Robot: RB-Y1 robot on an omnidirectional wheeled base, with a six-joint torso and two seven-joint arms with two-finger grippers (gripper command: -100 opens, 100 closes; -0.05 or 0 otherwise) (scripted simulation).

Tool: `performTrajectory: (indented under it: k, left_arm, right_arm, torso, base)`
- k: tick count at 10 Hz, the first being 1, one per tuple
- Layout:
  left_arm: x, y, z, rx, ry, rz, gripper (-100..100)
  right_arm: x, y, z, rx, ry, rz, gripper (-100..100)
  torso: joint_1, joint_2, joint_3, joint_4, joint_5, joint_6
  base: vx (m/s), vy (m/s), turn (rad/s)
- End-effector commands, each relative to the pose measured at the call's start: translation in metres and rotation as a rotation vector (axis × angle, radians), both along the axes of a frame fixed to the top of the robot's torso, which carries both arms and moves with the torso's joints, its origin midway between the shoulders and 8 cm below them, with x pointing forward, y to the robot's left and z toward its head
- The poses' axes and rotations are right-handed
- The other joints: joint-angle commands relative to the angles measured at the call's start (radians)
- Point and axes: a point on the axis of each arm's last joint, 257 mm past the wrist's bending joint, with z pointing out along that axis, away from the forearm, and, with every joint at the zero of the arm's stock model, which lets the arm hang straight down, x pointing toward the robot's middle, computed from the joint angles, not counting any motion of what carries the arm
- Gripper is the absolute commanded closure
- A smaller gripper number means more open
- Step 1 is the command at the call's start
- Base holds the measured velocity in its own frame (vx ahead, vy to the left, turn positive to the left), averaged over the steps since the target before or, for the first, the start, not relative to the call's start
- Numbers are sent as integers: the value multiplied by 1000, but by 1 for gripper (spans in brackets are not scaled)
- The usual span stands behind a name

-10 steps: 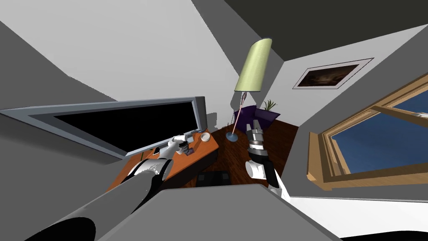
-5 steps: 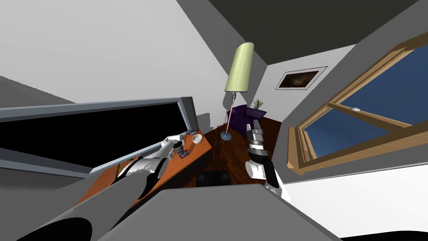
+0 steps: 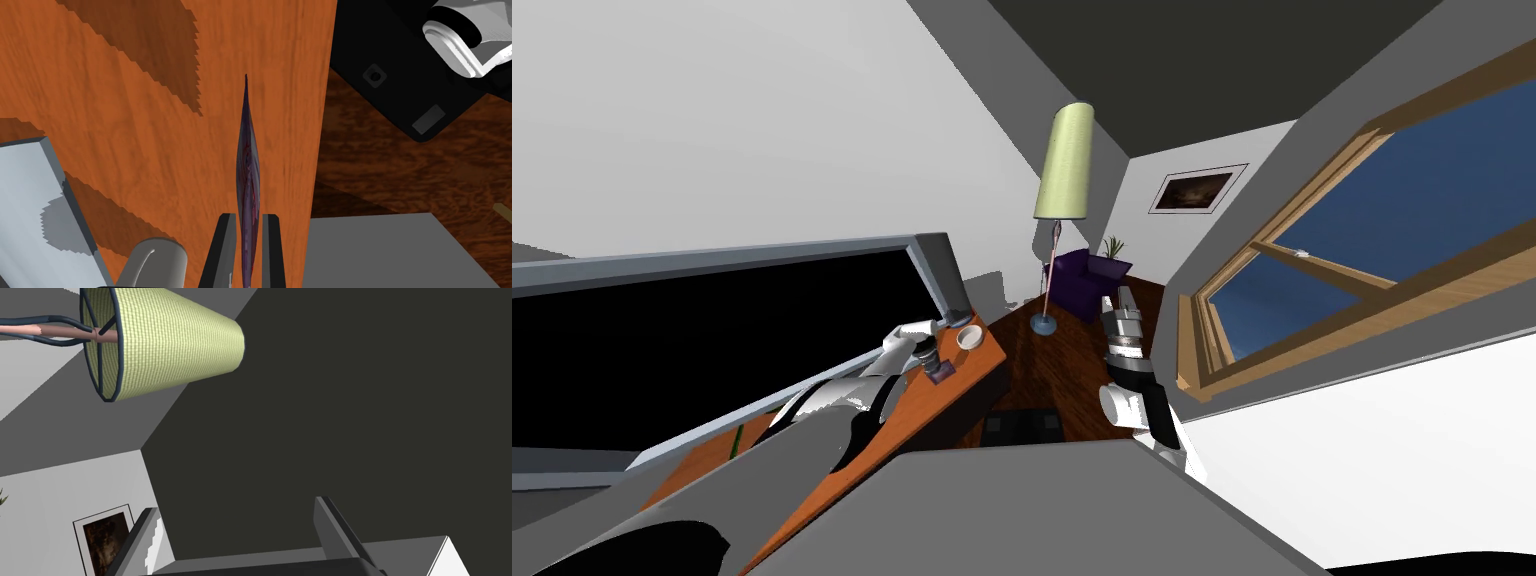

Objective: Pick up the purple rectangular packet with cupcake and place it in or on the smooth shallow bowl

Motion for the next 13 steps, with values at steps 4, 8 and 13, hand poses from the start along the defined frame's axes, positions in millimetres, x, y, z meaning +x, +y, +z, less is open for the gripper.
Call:
performTrajectory:
  k: [4,8,13]
  left_arm:
    - [-16,38,24,17,39,88,100]
    - [-23,66,47,35,50,144,100]
    - [-20,94,76,38,25,186,100]
  right_arm:
    - [0,0,0,0,0,0,0]
    - [0,0,0,0,0,0,0]
    - [0,0,0,0,0,0,0]
  torso:
    - [0,1,0,0,0,-1]
    - [1,1,0,0,0,-2]
    - [4,0,0,0,0,-2]
  base:
    - [34,-70,-135]
    - [31,-48,-135]
    - [47,-12,-93]
